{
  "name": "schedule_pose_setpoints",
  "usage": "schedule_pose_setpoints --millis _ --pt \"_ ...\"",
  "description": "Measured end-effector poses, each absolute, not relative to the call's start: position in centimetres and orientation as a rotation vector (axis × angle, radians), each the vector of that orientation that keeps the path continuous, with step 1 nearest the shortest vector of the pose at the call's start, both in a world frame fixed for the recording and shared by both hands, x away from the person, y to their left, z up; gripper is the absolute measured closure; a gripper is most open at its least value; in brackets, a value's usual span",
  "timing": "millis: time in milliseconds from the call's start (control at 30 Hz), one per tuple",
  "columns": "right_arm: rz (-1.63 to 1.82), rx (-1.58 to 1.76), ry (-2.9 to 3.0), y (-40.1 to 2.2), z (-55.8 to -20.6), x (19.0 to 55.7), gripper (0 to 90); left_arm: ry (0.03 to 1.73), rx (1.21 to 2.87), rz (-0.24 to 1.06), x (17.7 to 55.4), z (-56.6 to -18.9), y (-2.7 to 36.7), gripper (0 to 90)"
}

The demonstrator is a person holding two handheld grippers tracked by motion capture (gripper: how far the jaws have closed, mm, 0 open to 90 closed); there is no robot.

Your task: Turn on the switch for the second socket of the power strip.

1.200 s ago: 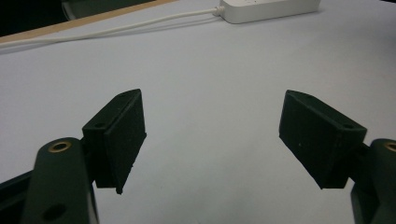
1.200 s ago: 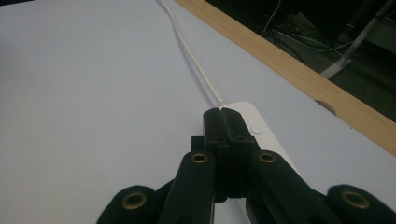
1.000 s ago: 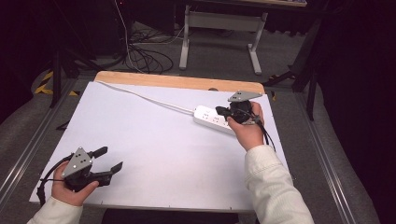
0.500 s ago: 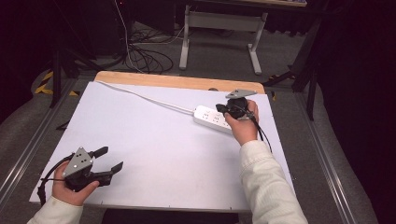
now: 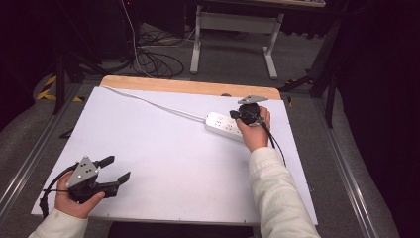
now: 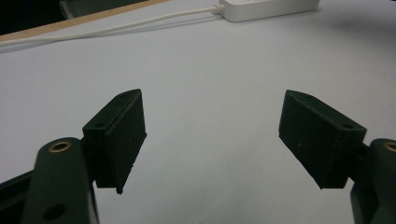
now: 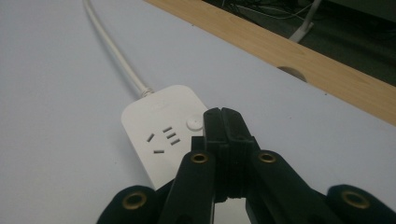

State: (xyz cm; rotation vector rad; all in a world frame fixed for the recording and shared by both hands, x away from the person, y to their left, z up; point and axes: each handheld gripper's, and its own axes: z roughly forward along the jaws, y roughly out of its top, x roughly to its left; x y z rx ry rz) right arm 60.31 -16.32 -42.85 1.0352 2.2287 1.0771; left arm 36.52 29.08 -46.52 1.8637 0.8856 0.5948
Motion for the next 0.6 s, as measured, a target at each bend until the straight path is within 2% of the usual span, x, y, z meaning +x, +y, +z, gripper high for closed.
schedule_pose_setpoints --millis 600 --pt "1.018 1.09 2.265 -16.4 -44.7 61.6 90.0 0.879 1.872 0.607 36.6 -46.5 29.2 23.5"
